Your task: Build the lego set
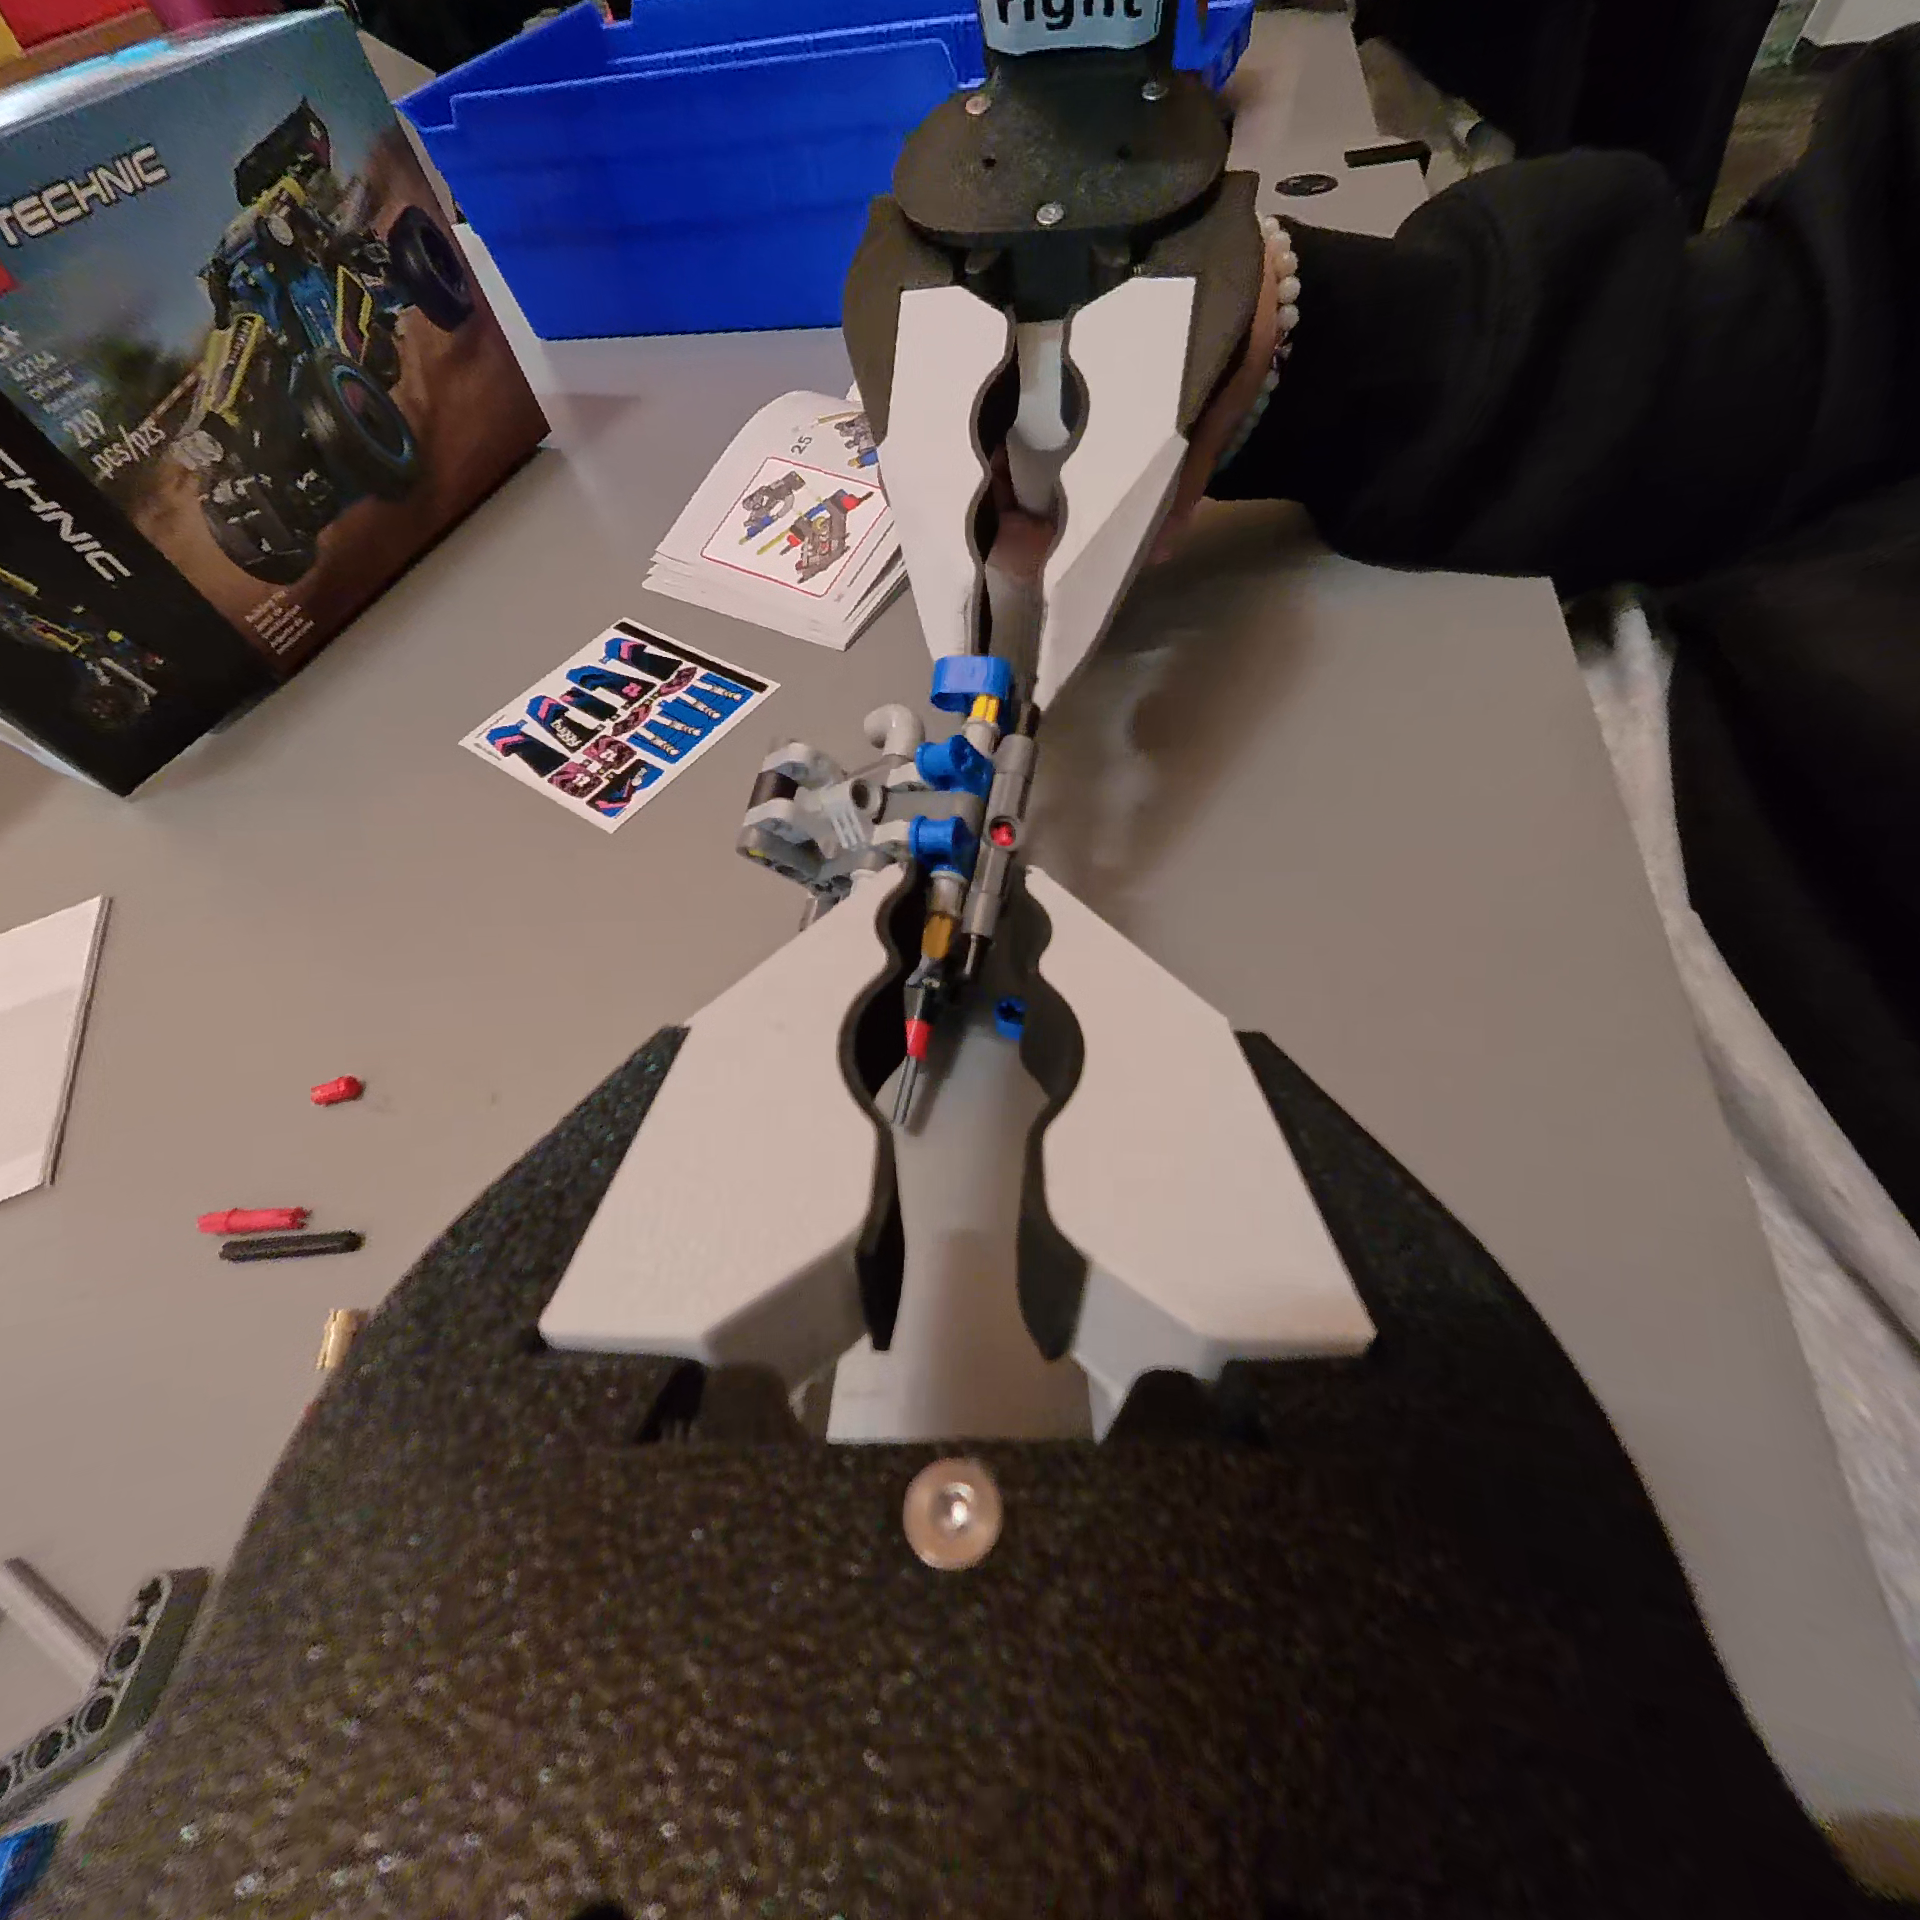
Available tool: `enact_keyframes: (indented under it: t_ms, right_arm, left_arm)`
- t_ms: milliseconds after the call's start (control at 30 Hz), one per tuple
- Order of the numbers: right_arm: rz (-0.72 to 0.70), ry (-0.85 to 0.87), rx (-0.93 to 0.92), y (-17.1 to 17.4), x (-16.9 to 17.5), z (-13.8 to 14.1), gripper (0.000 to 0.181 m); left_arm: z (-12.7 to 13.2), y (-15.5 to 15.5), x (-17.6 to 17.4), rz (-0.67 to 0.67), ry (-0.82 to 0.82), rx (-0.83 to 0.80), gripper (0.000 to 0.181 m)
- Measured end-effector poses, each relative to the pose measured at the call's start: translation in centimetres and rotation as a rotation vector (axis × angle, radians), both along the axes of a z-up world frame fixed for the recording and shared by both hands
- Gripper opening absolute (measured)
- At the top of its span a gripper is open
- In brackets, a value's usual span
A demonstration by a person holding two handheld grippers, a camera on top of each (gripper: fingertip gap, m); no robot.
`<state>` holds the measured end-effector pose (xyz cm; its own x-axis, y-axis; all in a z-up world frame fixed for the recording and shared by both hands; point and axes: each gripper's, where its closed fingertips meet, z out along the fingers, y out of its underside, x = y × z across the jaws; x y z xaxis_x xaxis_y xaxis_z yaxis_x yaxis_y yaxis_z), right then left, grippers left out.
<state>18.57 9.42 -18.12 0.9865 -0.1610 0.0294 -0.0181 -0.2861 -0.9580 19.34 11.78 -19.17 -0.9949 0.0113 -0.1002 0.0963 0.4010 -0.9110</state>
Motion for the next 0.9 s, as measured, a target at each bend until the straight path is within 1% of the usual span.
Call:
enact_keyframes:
  t_ms: [67, 133, 333, 600, 800, 900]
  right_arm:
    - [-0.008, -0.036, -0.012, 0.0, 0.1, 0.0, 0.005]
    - [-0.041, -0.108, -0.03, -0.1, 0.6, 0.2, 0.005]
    - [-0.034, -0.146, -0.08, 0.0, 0.5, -0.5, 0.005]
    - [-0.027, -0.106, -0.066, -0.3, 0.6, -0.8, 0.005]
    - [-0.052, -0.068, -0.045, -0.6, 1.2, -0.5, 0.005]
    - [-0.076, -0.039, -0.044, -0.9, 1.5, -0.5, 0.005]
  left_arm:
    - [0.0, 0.0, 0.0, 0.001, 0.013, -0.008, 0.013]
    - [0.1, -0.1, 0.2, 0.014, 0.023, -0.019, 0.013]
    - [0.0, -0.1, 0.5, 0.033, -0.006, -0.017, 0.015]
    - [-0.4, -0.5, 0.8, 0.054, -0.184, 0.02, 0.019]
    - [0.2, -0.8, 1.7, 0.109, -0.255, -0.008, 0.016]
    - [0.2, -1.2, 2.1, 0.138, -0.301, 0.008, 0.016]
